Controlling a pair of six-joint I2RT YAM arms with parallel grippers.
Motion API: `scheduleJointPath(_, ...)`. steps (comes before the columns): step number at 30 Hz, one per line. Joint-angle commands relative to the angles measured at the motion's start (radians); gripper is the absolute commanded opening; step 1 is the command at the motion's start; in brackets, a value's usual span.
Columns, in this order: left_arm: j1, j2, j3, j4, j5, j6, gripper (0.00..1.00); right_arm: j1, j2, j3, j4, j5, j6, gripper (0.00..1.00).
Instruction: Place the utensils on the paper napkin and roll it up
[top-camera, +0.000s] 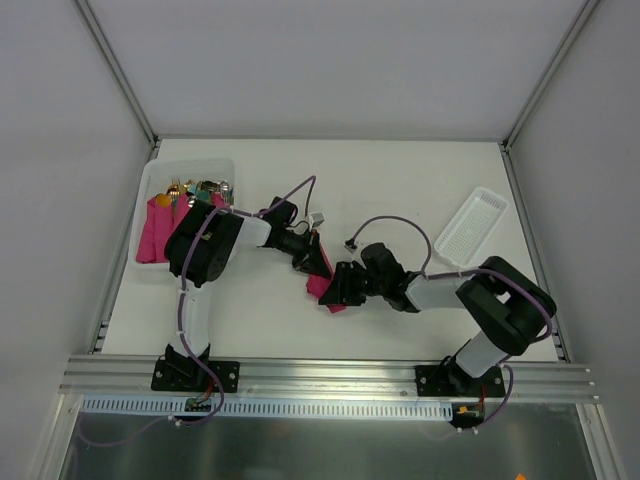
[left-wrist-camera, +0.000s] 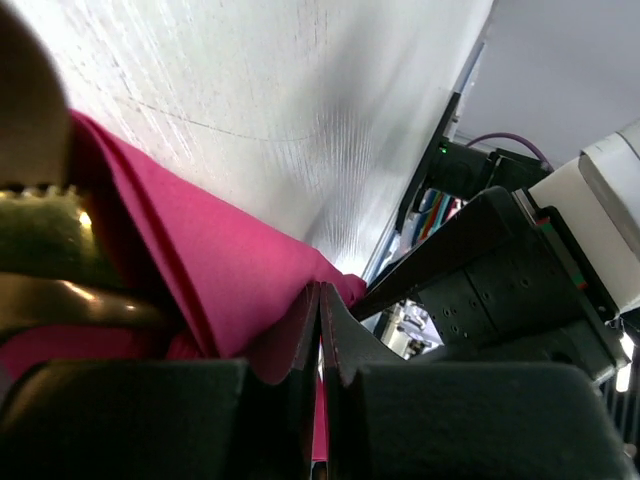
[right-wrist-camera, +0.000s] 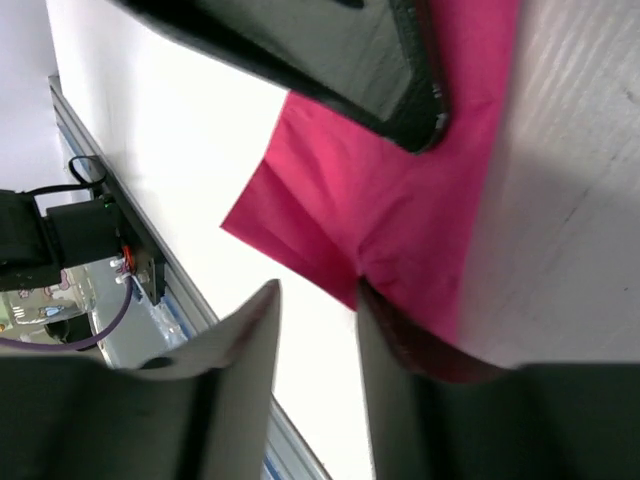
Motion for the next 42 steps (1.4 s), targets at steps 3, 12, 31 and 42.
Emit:
scheduleJointPath(3, 0.019, 0.07, 0.003, -0.033, -0.062, 0.093, 0.0, 0.004, -0.117, -0.026, -0.108, 0.019, -0.032, 0.49)
scheduleJointPath(12, 0.023, 0.088, 0.031, -0.096, -0.07, 0.151, 0.0, 0.002, -0.309, 0.098, -0.37, 0.129, -0.124, 0.24)
scheduleJointPath(31, 0.023, 0.023, 0.06, -0.135, -0.047, 0.202, 0.05, 0.005, -0.01, 0.075, -0.282, 0.105, -0.118, 0.14)
scheduleJointPath(42, 0.022, -0.165, 0.086, -0.28, 0.036, 0.314, 0.18, 0.002, 0.037, 0.041, -0.231, 0.116, -0.061, 0.13)
